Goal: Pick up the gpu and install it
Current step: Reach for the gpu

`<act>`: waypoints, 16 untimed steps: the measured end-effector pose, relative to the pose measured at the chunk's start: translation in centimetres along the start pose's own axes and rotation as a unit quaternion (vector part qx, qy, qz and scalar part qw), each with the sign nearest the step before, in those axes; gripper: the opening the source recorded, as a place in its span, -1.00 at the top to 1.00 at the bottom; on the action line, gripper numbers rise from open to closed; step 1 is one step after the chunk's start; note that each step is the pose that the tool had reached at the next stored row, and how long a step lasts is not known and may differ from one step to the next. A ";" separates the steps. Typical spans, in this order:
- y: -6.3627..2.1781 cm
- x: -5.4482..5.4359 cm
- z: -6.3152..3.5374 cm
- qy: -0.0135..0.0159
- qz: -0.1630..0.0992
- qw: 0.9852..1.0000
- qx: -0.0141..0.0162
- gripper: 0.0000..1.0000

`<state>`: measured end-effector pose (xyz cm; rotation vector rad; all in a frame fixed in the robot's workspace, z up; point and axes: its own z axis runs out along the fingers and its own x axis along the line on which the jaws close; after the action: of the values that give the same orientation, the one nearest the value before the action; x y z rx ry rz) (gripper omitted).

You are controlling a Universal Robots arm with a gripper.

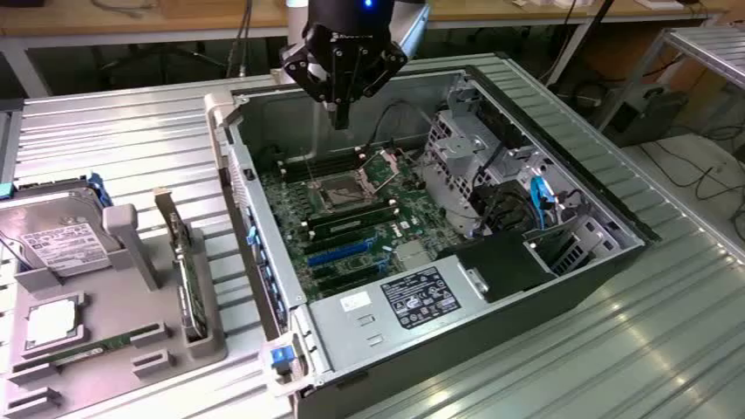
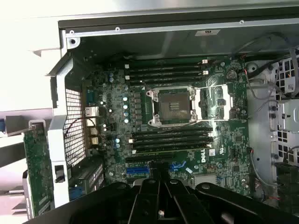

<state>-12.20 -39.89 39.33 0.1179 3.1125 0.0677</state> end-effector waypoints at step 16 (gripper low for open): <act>-0.45 0.9 -0.05 0.000 0.000 1.000 0.000 0.79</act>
<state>-13.12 -40.28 39.33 0.1179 3.1126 0.0675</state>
